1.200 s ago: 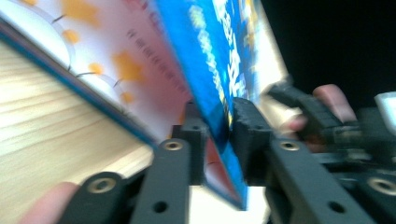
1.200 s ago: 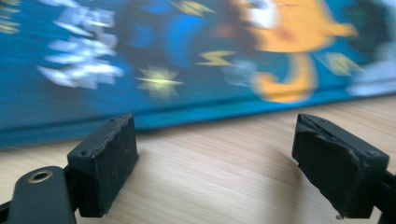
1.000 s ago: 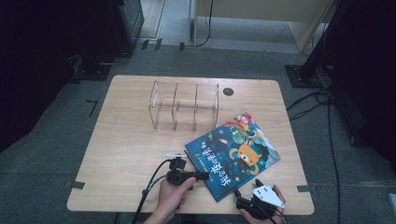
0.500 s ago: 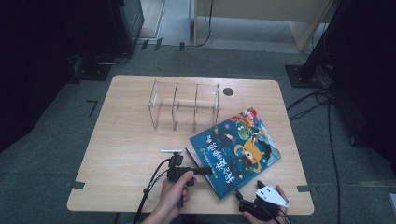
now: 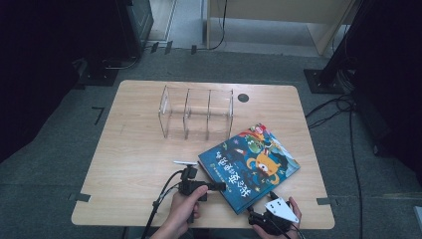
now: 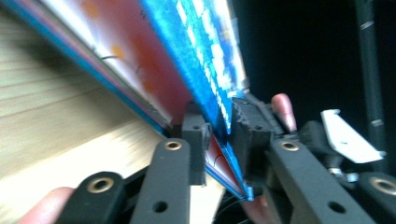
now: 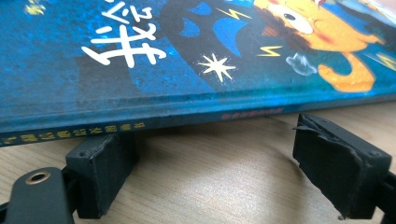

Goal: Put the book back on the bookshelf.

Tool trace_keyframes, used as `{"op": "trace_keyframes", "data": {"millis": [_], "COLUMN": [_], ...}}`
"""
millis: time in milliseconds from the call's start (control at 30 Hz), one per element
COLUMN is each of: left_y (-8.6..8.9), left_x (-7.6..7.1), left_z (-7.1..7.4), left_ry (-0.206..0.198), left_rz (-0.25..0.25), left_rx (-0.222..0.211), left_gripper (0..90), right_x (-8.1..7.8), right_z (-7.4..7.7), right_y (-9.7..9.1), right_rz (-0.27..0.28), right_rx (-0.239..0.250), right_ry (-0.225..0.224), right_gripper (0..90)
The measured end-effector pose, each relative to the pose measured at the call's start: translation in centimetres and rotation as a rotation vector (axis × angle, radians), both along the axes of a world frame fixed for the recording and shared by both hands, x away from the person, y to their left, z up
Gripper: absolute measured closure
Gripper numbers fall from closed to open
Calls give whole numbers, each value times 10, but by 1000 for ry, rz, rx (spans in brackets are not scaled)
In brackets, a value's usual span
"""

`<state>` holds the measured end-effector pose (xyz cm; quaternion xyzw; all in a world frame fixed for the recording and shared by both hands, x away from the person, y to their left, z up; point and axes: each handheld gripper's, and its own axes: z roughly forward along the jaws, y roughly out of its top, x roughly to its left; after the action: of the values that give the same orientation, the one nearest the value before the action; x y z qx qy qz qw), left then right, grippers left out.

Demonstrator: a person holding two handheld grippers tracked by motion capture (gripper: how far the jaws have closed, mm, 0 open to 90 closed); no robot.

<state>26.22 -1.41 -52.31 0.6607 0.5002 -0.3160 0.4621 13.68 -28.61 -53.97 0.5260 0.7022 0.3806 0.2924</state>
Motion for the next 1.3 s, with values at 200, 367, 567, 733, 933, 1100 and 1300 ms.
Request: {"op": "trace_keyframes", "data": {"millis": [200,367,567,733,933,1100,1300], "left_y": [-3,-2,1,-2,2,3,4], "left_x": [-6,-15,-16,-12,-13,-14,-11], "left_z": [8,21,10,7,8,7,7], "left_ry": [-104,-203,-165,-134,-157,-156,-156], "left_rz": [-2,-10,-18,3,15,50,78], "left_rx": [88,226,248,209,224,205,204], "left_gripper": [616,441,356,335,340,346,349], "right_x": [-1,-1,1,1,2,3,46], "right_z": [-2,-3,-3,-2,1,7,43], "right_y": [2,1,-1,-4,-13,-28,-74], "right_rz": [15,9,7,-16,-50,-47,-97], "right_rx": [8,23,40,77,75,115,168], "right_ry": [-29,-25,-13,-24,-6,12,36], "right_gripper": [176,173,170,197,287,354,468]}}
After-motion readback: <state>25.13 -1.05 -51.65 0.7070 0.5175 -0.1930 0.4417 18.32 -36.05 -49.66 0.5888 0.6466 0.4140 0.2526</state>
